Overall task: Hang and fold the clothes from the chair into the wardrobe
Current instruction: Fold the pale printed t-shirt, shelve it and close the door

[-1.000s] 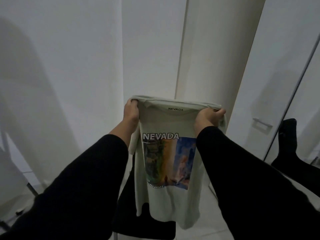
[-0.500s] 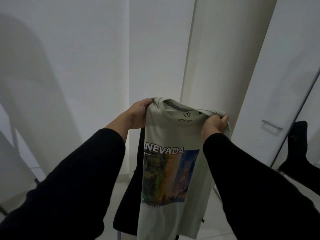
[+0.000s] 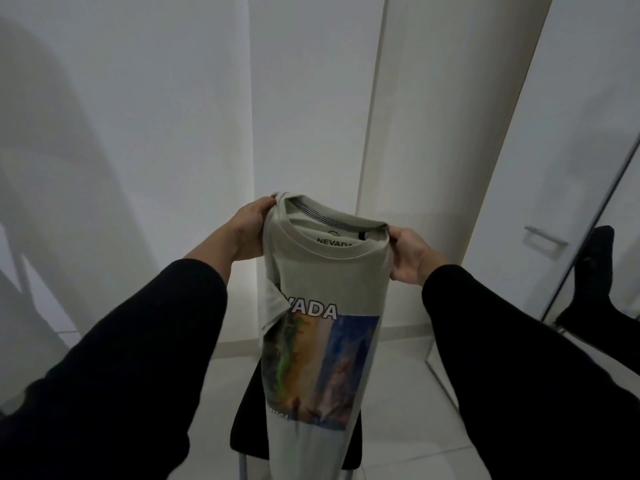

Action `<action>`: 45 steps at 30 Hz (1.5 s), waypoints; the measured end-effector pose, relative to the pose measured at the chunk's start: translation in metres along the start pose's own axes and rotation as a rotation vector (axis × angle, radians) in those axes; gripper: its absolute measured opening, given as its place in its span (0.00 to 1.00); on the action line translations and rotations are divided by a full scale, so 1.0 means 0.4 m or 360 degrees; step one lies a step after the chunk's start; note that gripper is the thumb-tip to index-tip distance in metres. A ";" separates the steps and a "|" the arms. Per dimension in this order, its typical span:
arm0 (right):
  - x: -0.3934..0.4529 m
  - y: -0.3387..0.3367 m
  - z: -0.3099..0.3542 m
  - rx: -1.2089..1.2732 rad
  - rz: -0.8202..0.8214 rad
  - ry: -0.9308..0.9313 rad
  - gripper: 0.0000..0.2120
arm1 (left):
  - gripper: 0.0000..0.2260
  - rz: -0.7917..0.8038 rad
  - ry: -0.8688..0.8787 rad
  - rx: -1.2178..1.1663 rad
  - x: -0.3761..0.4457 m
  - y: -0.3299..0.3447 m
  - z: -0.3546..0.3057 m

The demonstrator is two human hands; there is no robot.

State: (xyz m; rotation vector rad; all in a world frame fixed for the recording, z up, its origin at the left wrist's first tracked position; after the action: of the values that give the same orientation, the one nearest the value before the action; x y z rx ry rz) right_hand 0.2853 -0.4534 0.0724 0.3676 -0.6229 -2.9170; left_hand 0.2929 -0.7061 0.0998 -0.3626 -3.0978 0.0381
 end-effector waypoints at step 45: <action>0.550 -0.105 -0.240 0.0093 -0.0239 0.0162 0.13 | 0.18 -0.0119 -0.0464 0.0080 0.387 -0.077 0.371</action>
State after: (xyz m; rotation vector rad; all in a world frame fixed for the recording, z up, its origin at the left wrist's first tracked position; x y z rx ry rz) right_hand 0.0961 -0.4924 -0.0757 0.5901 -0.6952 -3.0021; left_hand 0.1313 -0.7036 -0.0446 -0.2606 -3.3865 0.1834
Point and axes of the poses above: each hand's wrist, its own x-axis towards the middle knuckle, its own y-axis out of the palm, z = x × y, the point moved 3 cm from there along x, towards the middle knuckle, and after that the axes turned 14 degrees about x, right-handed, at the moved point
